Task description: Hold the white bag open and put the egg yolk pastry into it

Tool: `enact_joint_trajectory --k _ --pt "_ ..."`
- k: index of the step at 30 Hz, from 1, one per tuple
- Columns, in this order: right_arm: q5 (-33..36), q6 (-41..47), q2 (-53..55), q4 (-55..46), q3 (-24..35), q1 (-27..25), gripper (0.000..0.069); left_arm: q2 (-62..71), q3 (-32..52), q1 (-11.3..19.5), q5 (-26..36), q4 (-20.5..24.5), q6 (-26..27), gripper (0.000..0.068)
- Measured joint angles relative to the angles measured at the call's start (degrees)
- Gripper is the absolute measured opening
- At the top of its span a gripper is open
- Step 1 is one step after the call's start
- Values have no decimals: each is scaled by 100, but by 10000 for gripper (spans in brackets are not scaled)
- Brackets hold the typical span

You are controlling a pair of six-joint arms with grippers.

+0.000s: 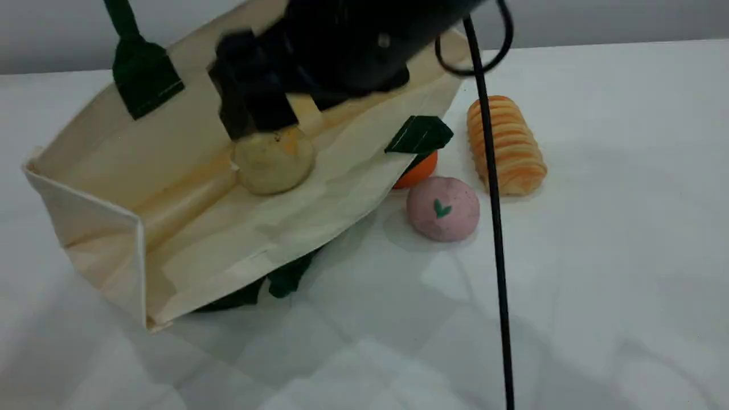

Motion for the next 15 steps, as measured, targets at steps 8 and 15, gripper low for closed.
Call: enact_joint_trajectory --k 8,15 --pt "358 233 -1176 -744 5 -322 586 0 0 0 0 -7 -88 99" --pt "842 854 -1943 -1510 5 -1464 586 0 0 0 0 -12 -88 99"
